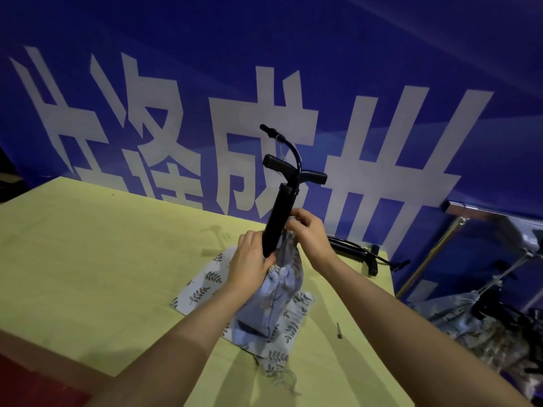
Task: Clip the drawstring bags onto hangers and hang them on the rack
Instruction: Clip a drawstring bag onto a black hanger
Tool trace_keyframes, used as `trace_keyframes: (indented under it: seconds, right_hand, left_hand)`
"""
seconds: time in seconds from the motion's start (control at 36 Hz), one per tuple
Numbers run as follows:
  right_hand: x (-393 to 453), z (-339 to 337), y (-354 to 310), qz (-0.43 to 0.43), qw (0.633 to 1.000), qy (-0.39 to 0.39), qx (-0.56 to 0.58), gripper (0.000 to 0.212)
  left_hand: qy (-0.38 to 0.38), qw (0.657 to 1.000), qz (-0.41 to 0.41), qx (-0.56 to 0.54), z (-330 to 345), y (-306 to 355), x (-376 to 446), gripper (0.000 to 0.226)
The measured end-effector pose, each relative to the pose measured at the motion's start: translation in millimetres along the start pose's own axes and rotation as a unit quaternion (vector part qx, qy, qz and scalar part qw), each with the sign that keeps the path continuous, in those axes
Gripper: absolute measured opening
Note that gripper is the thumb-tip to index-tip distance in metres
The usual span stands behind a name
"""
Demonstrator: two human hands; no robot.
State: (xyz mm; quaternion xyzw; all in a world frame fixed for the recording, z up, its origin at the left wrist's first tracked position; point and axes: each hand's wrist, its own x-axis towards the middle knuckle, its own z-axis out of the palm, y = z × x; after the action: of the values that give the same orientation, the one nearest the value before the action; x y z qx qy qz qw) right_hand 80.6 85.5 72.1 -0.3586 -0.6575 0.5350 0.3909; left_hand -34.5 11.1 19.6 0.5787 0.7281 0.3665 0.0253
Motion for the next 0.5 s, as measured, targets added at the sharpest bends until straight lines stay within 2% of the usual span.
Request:
trace_keyframes:
  seconds: [0.06, 0.14, 0.31, 0.42, 0.5]
  right_hand:
    - [0, 2, 2, -0.006, 1.0, 0.003, -0.014, 0.017]
    - [3, 7, 6, -0.012, 0.998, 0.019, -0.058, 0.031]
    - [4, 8, 17, -0.03, 0.99, 0.053, -0.126, 0.022]
    - [-1, 8, 28, -0.041, 0.98, 0.063, -0.183, 0.024]
    - [-5, 10, 37, -0.045, 0.968, 0.066, -0.238, 0.032]
  left_hand:
    - [-0.002, 1.0, -0.002, 0.004, 1, -2, 0, 0.032]
    - [-0.012, 1.0, -0.002, 0.02, 4, -7, 0, 0.033]
    - [-0.028, 0.999, 0.018, -0.022, 2, -9, 2, 0.05]
    - [-0.039, 0.996, -0.017, -0.08, -2, -12, 5, 0.057]
    - [-0.01, 0.994, -0.046, -0.102, -5, -13, 3, 0.051]
